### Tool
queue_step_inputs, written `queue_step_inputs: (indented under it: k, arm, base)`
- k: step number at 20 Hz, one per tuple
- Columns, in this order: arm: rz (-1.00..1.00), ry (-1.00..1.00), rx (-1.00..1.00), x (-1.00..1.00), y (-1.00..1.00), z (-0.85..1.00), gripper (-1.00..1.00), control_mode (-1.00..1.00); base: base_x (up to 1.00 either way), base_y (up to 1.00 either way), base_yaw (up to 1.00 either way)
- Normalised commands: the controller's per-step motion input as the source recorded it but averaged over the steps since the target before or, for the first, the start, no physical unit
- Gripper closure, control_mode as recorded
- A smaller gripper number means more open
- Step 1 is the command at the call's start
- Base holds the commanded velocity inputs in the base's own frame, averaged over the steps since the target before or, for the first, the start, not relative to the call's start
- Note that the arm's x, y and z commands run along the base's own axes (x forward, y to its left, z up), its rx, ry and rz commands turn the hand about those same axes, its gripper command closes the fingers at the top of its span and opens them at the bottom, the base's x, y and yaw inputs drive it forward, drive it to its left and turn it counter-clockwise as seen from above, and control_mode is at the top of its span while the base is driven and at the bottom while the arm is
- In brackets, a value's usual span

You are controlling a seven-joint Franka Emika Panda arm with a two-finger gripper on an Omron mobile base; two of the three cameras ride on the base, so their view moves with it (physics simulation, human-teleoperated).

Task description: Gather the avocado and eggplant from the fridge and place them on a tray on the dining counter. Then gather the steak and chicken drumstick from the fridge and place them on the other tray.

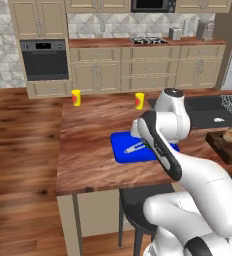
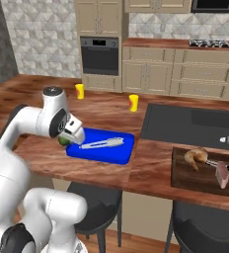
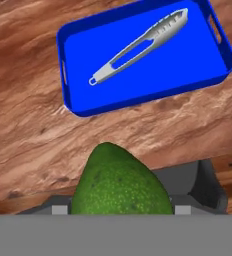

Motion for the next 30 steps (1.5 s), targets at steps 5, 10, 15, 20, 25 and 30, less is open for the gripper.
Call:
queue_step_inputs:
  k: [5, 10, 15, 20, 25, 30]
  arm:
    - [0.02, 0.21, 0.00, 0.52, 0.00, -0.18, 1.00, -1.00]
    - [0.04, 0.11, 0.00, 0.47, 0.01, -0.38, 1.00, -1.00]
    - [0.06, 0.00, 0.00, 0.28, 0.04, -0.51, 1.00, -1.00]
    - [0.04, -0.02, 0.00, 0.23, 0.03, -0.34, 1.00, -1.00]
    - [0.00, -0.01, 0.00, 0.24, 0.09, -0.23, 1.00, -1.00]
    - [0.00, 0.00, 0.00, 0.25, 0.12, -0.19, 1.00, -1.00]
  base:
    - [0.00, 0.00, 0.00]
    - [0.00, 0.00, 0.00]
    - [0.00, 0.00, 0.00]
    - [0.00, 0.00, 0.00]
    - [0.00, 0.00, 0.00]
    - [0.00, 0.00, 0.00]
